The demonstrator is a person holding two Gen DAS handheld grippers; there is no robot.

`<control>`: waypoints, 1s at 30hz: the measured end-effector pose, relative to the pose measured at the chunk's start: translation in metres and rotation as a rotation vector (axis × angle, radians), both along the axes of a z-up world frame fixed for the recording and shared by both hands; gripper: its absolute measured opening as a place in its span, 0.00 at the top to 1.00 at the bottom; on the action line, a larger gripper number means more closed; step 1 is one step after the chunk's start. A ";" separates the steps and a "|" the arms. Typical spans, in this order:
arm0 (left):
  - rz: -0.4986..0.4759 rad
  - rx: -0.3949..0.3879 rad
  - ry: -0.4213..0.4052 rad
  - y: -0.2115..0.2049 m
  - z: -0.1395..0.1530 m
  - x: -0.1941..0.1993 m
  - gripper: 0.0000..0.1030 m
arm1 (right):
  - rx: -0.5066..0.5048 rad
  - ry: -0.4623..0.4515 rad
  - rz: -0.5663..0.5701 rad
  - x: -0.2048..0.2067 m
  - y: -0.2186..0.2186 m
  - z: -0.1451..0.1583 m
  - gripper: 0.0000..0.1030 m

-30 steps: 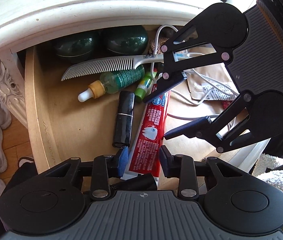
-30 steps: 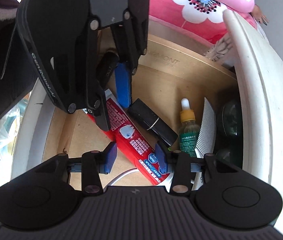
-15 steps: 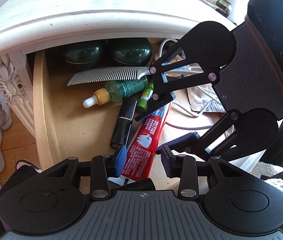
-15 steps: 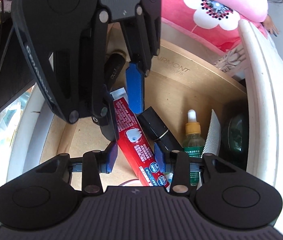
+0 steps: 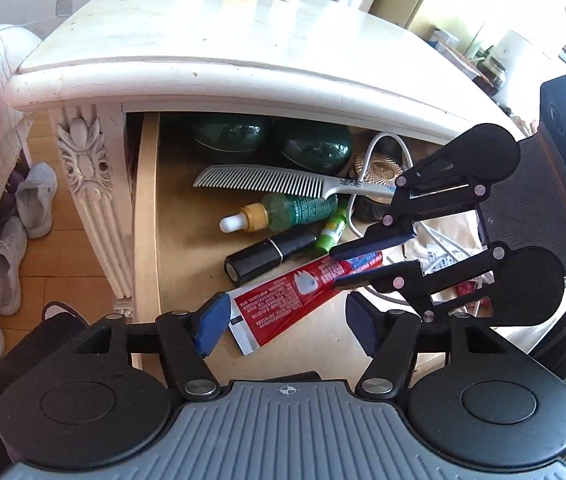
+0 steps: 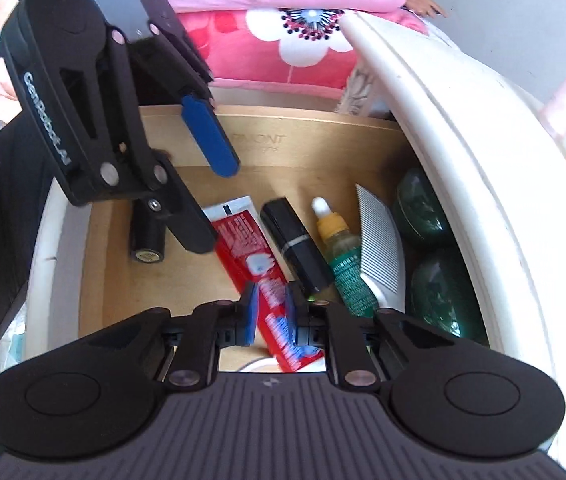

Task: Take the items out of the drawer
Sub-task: 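Reach the left tool into the drawer toward the red toothpaste tube, then close the left tool on the red toothpaste tube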

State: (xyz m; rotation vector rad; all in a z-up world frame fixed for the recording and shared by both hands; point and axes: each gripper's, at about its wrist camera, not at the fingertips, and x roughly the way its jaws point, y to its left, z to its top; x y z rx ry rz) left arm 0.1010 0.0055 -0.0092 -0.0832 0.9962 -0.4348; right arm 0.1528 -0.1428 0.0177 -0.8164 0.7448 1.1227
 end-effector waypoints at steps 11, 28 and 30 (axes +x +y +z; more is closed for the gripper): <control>-0.002 0.007 0.000 -0.009 0.008 -0.012 0.37 | -0.119 -0.066 0.211 -0.003 0.027 -0.006 0.64; 0.119 -0.079 -0.027 0.018 0.009 -0.012 0.38 | 0.085 0.062 0.020 0.015 0.024 0.009 0.65; 0.138 -0.118 -0.028 0.019 0.009 -0.008 0.48 | 0.119 0.062 -0.008 0.014 0.017 0.012 0.65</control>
